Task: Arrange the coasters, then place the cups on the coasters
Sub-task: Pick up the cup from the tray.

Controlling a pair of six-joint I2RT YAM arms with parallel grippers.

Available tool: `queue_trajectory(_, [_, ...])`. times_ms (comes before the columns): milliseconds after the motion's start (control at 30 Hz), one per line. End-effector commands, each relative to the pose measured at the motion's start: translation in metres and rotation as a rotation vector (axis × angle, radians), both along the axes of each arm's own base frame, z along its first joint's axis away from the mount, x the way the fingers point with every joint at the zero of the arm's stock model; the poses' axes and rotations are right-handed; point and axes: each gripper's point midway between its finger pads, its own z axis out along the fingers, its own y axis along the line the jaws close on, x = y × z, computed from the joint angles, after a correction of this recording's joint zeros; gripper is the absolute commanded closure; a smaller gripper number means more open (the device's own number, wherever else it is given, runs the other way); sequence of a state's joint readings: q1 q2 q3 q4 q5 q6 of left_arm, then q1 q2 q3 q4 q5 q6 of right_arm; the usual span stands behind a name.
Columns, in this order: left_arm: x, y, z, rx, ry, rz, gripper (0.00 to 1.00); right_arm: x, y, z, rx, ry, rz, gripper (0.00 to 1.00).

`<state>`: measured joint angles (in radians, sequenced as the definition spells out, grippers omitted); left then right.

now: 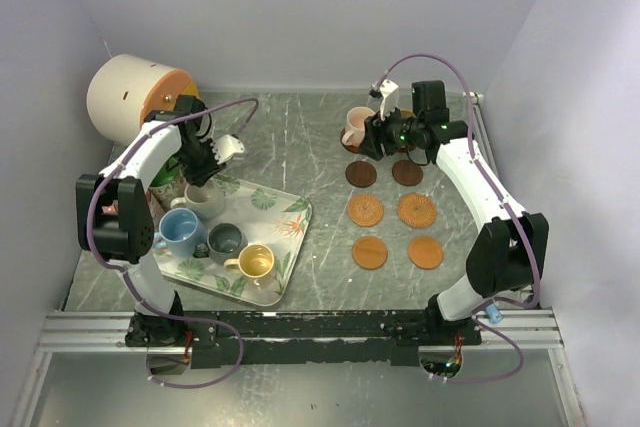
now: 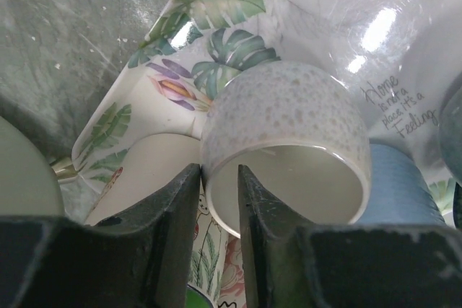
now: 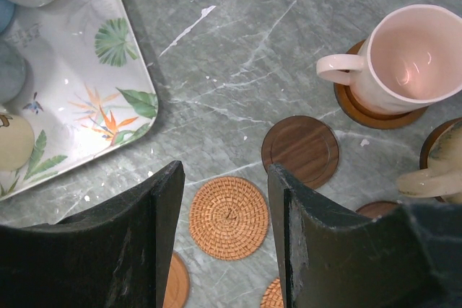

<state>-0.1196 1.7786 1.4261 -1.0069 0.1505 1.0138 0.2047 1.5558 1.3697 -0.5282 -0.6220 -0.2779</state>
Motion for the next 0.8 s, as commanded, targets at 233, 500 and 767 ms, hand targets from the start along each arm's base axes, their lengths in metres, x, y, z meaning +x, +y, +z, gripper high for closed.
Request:
queue_trajectory(233, [0.004,-0.005,-0.005,-0.034,-0.016,-0.015,0.73,0.001,0.003,0.001,0.006,-0.003,0.017,0.50])
queue_trajectory(500, [0.011,-0.019,-0.002,-0.063,-0.037,-0.035,0.82,0.001,0.003,0.002,0.004,-0.006,0.015,0.50])
queue_trajectory(767, [0.027,-0.052,0.018,-0.102,-0.119,-0.055,0.92,0.000,0.003,0.007,0.012,-0.012,0.014,0.50])
